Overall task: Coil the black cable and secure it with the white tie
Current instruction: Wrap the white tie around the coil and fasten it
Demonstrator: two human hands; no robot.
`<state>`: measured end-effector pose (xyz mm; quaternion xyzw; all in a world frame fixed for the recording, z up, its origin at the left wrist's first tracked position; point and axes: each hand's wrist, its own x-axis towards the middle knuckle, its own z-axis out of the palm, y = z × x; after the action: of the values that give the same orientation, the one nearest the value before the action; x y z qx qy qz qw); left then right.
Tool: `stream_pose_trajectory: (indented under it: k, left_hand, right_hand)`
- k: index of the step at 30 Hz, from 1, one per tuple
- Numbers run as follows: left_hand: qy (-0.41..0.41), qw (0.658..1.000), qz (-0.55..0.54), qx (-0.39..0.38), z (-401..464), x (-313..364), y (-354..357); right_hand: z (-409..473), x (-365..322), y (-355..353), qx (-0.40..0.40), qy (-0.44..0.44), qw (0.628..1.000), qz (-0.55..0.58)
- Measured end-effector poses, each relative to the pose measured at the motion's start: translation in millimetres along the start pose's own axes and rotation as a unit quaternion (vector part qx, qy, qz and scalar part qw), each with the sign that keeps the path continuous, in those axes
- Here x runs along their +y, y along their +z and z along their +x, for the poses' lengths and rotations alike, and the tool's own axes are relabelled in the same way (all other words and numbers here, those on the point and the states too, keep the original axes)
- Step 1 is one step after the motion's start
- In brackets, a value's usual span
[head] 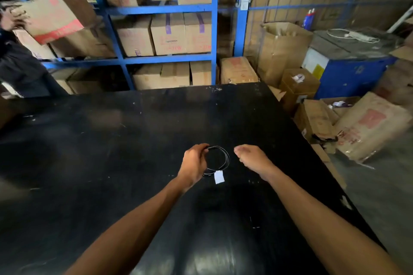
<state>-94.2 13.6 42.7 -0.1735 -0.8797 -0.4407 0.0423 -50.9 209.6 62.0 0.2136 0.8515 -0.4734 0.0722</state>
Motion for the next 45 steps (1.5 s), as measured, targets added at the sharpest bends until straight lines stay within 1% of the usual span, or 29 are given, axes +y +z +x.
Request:
stream_pose_trajectory:
  k: [2, 4, 6, 10, 12, 16, 19, 21, 25, 28, 30, 33, 36, 38, 41, 43, 45]
  left_hand:
    - [-0.003, 1.000, 0.006, -0.025, -11, -9, 12]
    - [-0.002, 0.999, 0.021, -0.044, -22, -18, 24]
    - [-0.004, 0.997, 0.033, -0.065, -32, -24, 36]
    - [-0.010, 0.993, 0.047, -0.112, -55, -33, 54]
    - [-0.007, 0.991, 0.055, -0.124, -67, -36, 58]
    - [-0.014, 0.987, 0.061, -0.145, -86, -40, 59]
    - [-0.003, 0.983, 0.054, -0.176, -92, -39, 52]
    - [0.006, 0.980, 0.045, -0.194, -91, -35, 47]
    - [0.010, 0.974, 0.000, -0.227, -86, -16, 37]
    - [-0.012, 0.965, -0.041, -0.260, -82, -2, 32]
    - [-0.031, 0.961, -0.068, -0.267, -79, 5, 29]
    - [-0.055, 0.959, -0.083, -0.267, -73, 14, 22]
    - [-0.073, 0.960, -0.080, -0.260, -67, 13, 15]
    - [-0.078, 0.960, -0.083, -0.258, -63, 11, 10]
    - [-0.074, 0.953, -0.087, -0.280, -58, 11, 2]
    - [-0.088, 0.951, -0.089, -0.284, -55, 10, -1]
    - [-0.111, 0.949, -0.100, -0.277, -51, 9, -2]
  right_hand:
    - [-6, 32, -8, -0.038, 0.046, 0.996, -0.071]
    - [-11, 64, -9, -0.093, 0.066, 0.983, -0.146]
    - [-17, 93, -3, -0.126, 0.067, 0.967, -0.212]
    - [-33, 133, 20, -0.173, 0.059, 0.945, -0.271]
    - [-38, 149, 30, -0.153, 0.051, 0.944, -0.288]
    - [-45, 164, 37, -0.047, 0.043, 0.965, -0.253]
    - [-42, 154, 27, 0.018, 0.019, 0.981, -0.192]
    - [-37, 137, 16, 0.050, -0.014, 0.985, -0.164]
    - [-28, 95, -4, 0.085, -0.101, 0.978, -0.164]
    - [-29, 71, -7, 0.118, -0.170, 0.966, -0.154]
    - [-30, 60, -6, 0.110, -0.210, 0.960, -0.148]
    - [-35, 48, -3, 0.053, -0.247, 0.954, -0.163]
    - [-38, 38, 1, 0.015, -0.267, 0.946, -0.181]
    - [-41, 30, 3, -0.011, -0.294, 0.938, -0.185]
    - [-45, 20, 5, -0.058, -0.324, 0.922, -0.201]
    - [-45, 15, 7, -0.076, -0.333, 0.915, -0.215]
    - [-45, 11, 9, -0.075, -0.336, 0.913, -0.217]
